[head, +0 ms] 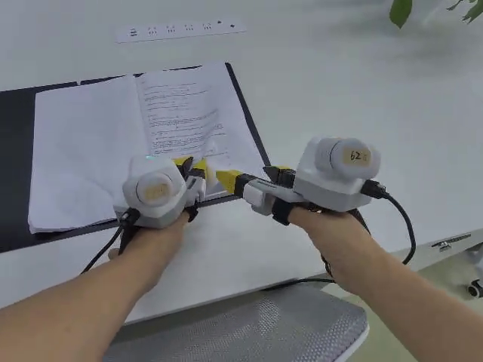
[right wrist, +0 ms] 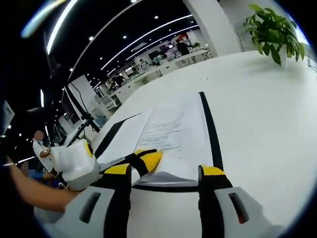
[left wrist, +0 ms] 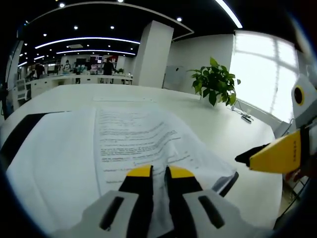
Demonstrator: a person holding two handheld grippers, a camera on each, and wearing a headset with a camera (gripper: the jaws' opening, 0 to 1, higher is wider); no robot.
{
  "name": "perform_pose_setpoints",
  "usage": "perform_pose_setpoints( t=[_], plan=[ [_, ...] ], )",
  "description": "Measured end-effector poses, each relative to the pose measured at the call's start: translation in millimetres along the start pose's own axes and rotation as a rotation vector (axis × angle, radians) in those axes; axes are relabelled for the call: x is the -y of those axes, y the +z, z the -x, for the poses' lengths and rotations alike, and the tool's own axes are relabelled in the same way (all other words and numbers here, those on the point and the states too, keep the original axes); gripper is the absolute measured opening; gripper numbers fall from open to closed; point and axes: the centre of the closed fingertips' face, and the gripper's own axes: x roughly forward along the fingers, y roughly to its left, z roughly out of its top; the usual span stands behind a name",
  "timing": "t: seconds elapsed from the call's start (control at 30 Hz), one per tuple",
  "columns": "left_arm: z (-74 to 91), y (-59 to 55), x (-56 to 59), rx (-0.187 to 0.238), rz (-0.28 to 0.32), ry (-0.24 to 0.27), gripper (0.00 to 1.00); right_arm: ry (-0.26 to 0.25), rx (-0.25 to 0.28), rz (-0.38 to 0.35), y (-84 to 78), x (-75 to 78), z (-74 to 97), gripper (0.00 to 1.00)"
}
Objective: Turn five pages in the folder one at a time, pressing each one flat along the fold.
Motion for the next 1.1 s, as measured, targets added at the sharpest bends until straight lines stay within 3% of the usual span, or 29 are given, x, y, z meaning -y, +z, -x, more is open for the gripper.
perform_pose_setpoints(
  t=[0.07,0.2,0.3,0.4,0.53,0.6,0.67,0.8,1.1],
  plan=[
    [0.1,-0.3,0.3,0.001,-0.001,0.002,0.09,-0.019,-0.031,-0.02,-6.4,5.7,-5.0,0.53],
    [-1.1,0.1,-0.6,0.003,0.0,0.003,0.09,-0.015,-0.047,-0.072,-12.3,9.6,-8.7,0.5],
    [-2.2,0.1,-1.5,0.005,-0.002,0.002,0.09,-0.04,-0.051,-0.085,-13.3,16.6,-9.2,0.44],
    [-3.3,0.1,-2.2,0.007,-0.004,0.001,0.09,-0.048,-0.044,-0.135,-12.6,20.2,-10.3,0.42],
    [-4.0,0.2,-2.7,0.008,-0.006,0.001,0.09,-0.051,-0.01,-0.256,-6.9,23.4,-12.1,0.4],
    [-4.7,-0.3,-3.1,0.008,-0.005,0.001,0.09,-0.052,-0.012,-0.243,-6.8,25.6,-12.7,0.38],
    [-4.8,-0.8,-3.3,0.007,-0.005,-0.001,0.09,-0.056,-0.01,-0.277,-6.6,28.5,-12.3,0.35],
    [-4.9,-1.0,-3.4,0.007,-0.004,-0.003,0.09,-0.079,-0.009,-0.401,-10.1,38.7,-9.9,0.22],
    [-4.9,-1.3,-2.7,0.0,-0.012,-0.005,0.09,-0.092,-0.02,-0.492,-22.1,45.9,-8.2,0.0]
  ],
)
